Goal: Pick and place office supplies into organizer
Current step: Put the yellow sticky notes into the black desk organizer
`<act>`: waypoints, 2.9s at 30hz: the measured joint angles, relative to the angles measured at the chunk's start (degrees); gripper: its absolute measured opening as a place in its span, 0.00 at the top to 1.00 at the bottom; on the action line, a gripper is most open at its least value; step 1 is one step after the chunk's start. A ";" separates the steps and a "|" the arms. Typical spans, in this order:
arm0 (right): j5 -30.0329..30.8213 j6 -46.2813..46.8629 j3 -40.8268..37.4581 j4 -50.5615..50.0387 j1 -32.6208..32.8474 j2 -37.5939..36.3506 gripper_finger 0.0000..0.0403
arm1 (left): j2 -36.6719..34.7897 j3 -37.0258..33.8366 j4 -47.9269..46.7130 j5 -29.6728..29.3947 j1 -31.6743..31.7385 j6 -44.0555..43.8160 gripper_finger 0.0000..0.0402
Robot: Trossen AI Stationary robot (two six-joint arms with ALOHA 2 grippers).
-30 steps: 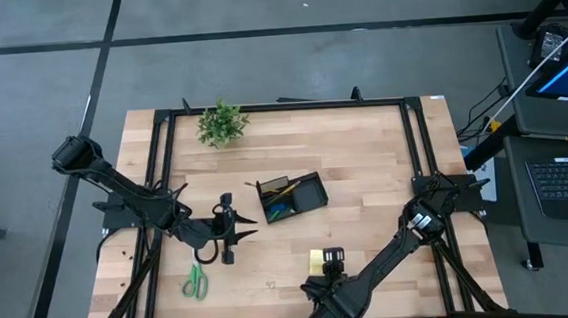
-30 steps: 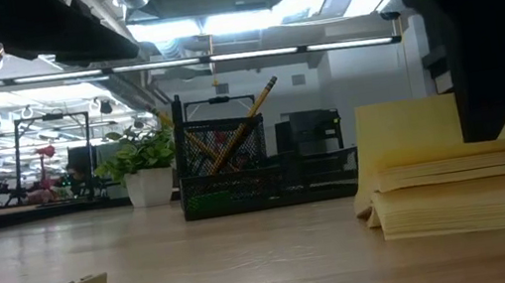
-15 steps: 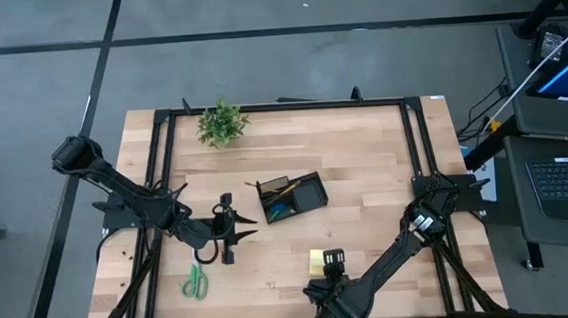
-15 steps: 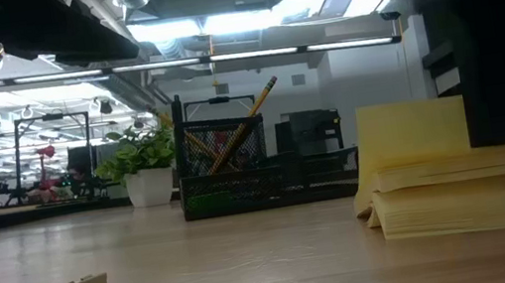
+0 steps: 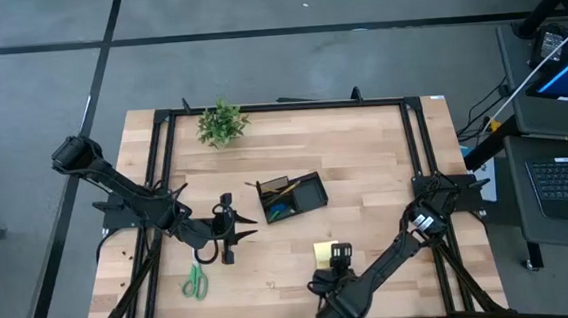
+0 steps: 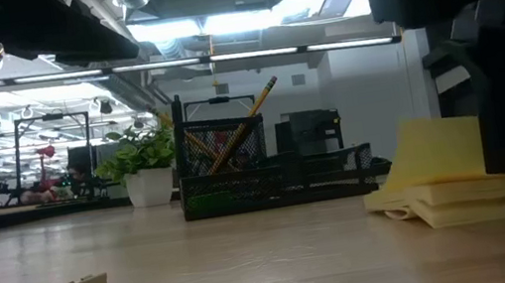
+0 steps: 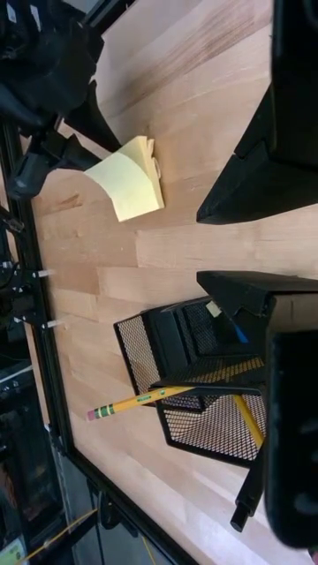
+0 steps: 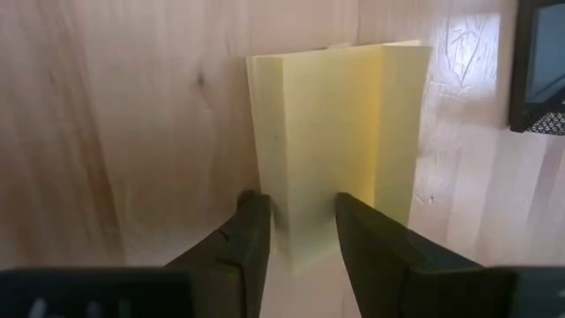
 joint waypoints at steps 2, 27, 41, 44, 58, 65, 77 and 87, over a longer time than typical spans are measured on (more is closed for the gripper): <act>0.15 0.14 -0.01 0.02 -0.04 0.02 0.68 | 0.00 0.00 0.00 -0.01 0.01 0.02 0.77; 1.45 5.47 2.35 -4.32 -0.09 0.11 0.98 | 0.00 0.00 0.00 -0.01 0.01 0.02 0.77; 7.55 7.16 10.02 -11.98 -0.04 0.11 0.98 | 0.00 0.00 0.41 -0.01 0.00 1.05 0.77; 8.54 6.30 10.02 -12.02 -0.08 0.11 0.98 | 0.00 -0.01 1.37 -0.01 -0.01 1.96 0.77; 16.70 1.85 8.12 -12.09 -2.83 -6.22 0.98 | 0.00 -0.01 2.93 -0.41 -0.23 4.05 0.77; 17.30 -2.77 1.00 -12.19 -5.78 -12.04 0.98 | 0.00 -0.01 2.96 -0.42 -0.23 4.68 0.77; 20.18 -13.09 -8.63 -11.64 -10.74 -17.62 0.98 | 0.00 0.00 3.43 -0.41 -0.23 4.63 0.77; 20.55 -24.08 -9.93 -6.00 -15.60 -17.68 0.98 | 0.00 0.00 3.43 -0.43 -0.23 4.63 0.77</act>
